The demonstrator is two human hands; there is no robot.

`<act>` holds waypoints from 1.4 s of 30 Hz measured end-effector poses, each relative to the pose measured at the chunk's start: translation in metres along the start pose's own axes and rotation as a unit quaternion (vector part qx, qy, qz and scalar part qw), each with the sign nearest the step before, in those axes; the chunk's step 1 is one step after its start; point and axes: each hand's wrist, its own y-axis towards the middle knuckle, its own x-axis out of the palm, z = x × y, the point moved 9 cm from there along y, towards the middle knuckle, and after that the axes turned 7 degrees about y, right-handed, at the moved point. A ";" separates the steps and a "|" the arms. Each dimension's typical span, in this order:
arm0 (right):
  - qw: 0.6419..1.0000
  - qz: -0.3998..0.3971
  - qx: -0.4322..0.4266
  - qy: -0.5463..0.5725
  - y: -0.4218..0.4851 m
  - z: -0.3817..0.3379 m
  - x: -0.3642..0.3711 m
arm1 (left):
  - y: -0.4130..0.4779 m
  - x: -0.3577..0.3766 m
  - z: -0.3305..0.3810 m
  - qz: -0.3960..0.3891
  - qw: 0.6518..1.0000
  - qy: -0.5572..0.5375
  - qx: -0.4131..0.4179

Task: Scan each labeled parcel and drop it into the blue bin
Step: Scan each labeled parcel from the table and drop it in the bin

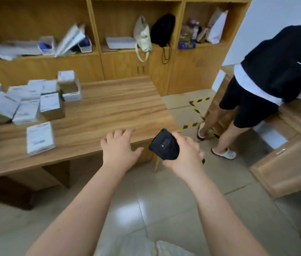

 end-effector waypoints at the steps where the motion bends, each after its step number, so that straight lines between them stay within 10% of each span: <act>1: 1.000 -0.014 -0.013 -0.007 0.007 -0.017 0.015 | 0.000 -0.003 -0.024 0.001 1.000 0.001 -0.022; 20: 0.964 -0.188 -0.187 -0.009 0.084 -0.213 0.195 | 0.002 -0.030 -0.270 0.018 0.949 -0.007 -0.314; 42: 0.931 -0.281 -0.235 0.007 0.235 -0.398 0.366 | 0.146 -0.033 -0.469 0.001 0.916 -0.012 -0.400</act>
